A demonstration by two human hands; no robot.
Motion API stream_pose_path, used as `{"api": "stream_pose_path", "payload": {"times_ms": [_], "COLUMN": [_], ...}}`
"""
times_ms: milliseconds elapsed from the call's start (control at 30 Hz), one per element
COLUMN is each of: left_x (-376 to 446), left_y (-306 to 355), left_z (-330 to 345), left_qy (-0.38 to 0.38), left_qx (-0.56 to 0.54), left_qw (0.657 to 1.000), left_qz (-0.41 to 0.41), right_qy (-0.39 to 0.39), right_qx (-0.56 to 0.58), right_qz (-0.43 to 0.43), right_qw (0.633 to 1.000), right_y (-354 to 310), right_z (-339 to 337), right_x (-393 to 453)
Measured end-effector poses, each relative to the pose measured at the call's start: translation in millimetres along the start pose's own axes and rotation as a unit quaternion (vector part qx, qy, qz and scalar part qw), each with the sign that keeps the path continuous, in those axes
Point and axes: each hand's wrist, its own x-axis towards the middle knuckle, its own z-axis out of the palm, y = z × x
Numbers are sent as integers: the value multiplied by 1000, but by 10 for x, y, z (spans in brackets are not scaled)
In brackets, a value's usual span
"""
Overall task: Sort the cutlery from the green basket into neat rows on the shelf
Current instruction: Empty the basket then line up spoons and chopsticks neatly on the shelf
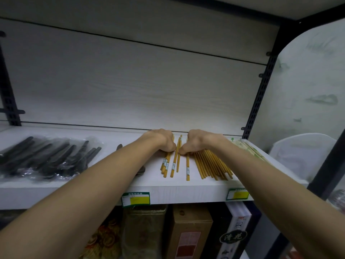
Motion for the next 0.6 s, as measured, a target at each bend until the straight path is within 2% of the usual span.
{"api": "stream_pose_path", "payload": {"times_ms": [200,400,500,600], "left_x": [17,16,8,4], "left_y": [-14,-27,-39,-52], "left_z": [-18,-31,-22,18], "left_qy": [-5,-24,-17,4], "left_qx": [-10,-40,-50,-48], "left_qw": [1000,999,999,999], "left_qz": [9,11,12,15], "right_qy": [77,112,170,206], "right_qx": [199,428,468,441], "right_qz": [15,2,-41,-98], "right_qw": [977,897,866,868], "right_y": [153,353,432,457], "right_z": [10,-167,-239,-178], "right_x": [-6,-134,-225,-353]}}
